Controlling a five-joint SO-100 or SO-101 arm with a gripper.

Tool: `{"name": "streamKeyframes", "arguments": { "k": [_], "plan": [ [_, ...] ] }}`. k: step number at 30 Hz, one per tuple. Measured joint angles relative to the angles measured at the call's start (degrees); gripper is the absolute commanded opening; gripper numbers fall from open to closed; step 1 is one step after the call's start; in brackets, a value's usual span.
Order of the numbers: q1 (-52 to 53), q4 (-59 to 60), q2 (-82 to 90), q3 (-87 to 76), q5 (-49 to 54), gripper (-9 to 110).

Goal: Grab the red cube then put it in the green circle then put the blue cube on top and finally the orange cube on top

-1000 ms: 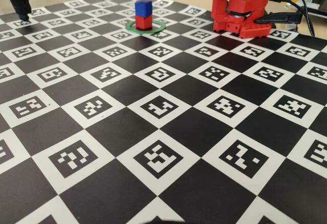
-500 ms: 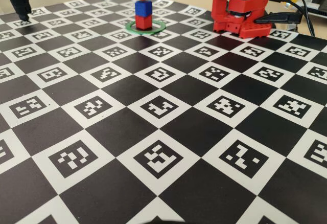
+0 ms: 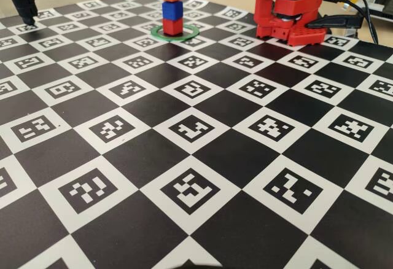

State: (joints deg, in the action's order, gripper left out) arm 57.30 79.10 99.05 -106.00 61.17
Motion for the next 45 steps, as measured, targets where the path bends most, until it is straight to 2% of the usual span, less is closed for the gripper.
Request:
{"name": "streamKeyframes", "arguments": {
  "k": [4, 14, 21, 36, 45],
  "plan": [
    [0.0, -0.9, 0.0, 0.0, -0.5, 11],
    [0.0, -1.4, 0.1, -1.0, -0.3, 13],
    [0.0, -1.4, 0.1, -1.8, 1.3, 26],
    [1.1, -1.4, 0.1, -1.9, 0.7, 41],
    [1.2, 0.4, 0.1, -1.9, -1.0, 42]
  ]
}}
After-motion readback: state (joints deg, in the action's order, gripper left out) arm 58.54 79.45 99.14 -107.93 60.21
